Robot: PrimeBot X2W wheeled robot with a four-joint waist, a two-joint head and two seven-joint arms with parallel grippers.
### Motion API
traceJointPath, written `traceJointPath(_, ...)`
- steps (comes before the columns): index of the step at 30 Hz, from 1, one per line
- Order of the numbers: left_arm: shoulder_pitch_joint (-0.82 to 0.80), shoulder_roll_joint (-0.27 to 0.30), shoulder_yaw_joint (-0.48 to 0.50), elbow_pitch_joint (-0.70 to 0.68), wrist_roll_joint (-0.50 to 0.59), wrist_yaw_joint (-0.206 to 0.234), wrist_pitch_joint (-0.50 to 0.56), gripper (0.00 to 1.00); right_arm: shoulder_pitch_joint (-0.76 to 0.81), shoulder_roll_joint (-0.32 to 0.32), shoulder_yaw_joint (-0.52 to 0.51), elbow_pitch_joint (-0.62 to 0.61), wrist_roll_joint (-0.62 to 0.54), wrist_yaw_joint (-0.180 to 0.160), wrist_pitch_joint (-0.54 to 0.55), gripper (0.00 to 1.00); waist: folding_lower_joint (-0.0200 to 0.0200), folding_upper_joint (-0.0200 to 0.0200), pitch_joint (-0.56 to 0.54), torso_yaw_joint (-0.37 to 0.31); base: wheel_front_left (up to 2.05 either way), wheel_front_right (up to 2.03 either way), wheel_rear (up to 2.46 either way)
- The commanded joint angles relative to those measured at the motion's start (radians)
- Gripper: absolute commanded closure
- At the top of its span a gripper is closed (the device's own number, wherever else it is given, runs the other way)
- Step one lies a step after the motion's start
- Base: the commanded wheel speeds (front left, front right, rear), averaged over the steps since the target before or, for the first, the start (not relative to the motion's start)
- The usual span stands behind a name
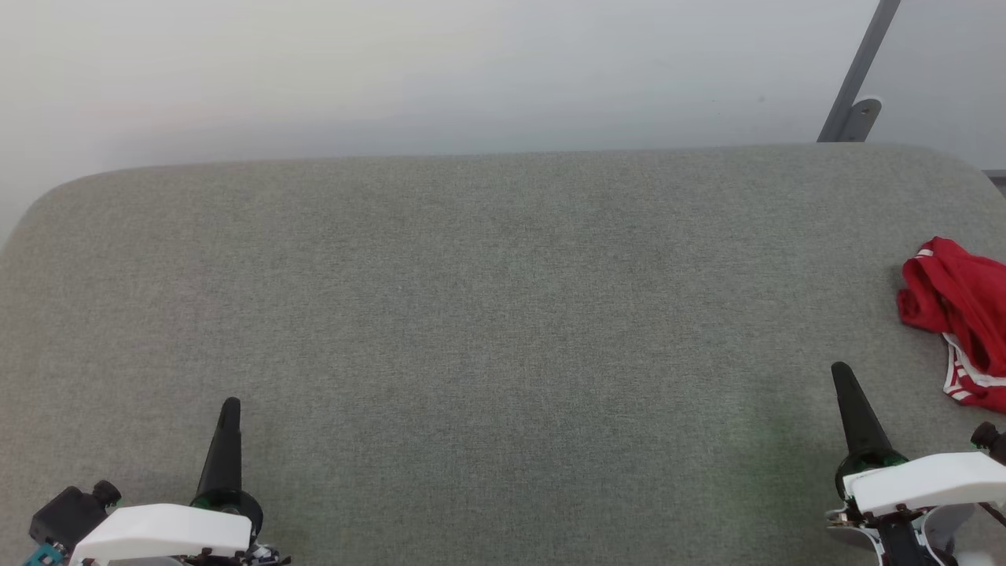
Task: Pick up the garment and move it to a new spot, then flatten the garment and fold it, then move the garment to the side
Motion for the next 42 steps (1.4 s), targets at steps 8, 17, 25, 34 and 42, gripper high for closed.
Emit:
traceJointPath(8, -0.034, 0.0, 0.008, 0.004, -0.084, -0.001, 0.023, 1.0, -0.028, 0.007, -0.005, 0.001, 0.088, -0.001, 0.015, 1.0, 0.0, 0.0, -0.003, -0.003, 0.0, 0.0, 0.0)
traceJointPath(17, -0.051, -0.007, 0.013, 0.015, -0.165, -0.002, 0.048, 1.0, -0.036, 0.015, -0.009, 0.01, 0.172, 0.0, 0.03, 1.0, 0.0, 0.0, -0.007, -0.008, 0.0, 0.0, 0.0)
traceJointPath(25, -0.064, -0.012, 0.017, 0.024, -0.231, -0.002, 0.067, 1.0, -0.041, 0.022, -0.012, 0.017, 0.241, -0.001, 0.041, 1.0, 0.0, 0.0, -0.011, -0.011, 0.0, 0.0, 0.0)
traceJointPath(34, -0.075, -0.018, 0.023, 0.035, -0.296, -0.002, 0.089, 1.0, -0.05, 0.029, -0.016, 0.024, 0.312, -0.001, 0.052, 1.0, 0.0, 0.0, -0.015, -0.016, 0.0, 0.0, 0.0)
traceJointPath(42, -0.089, -0.023, 0.027, 0.043, -0.355, -0.002, 0.107, 1.0, -0.056, 0.035, -0.019, 0.031, 0.373, -0.001, 0.062, 1.0, 0.0, 0.0, -0.018, -0.019, 0.0, 0.0, 0.0)
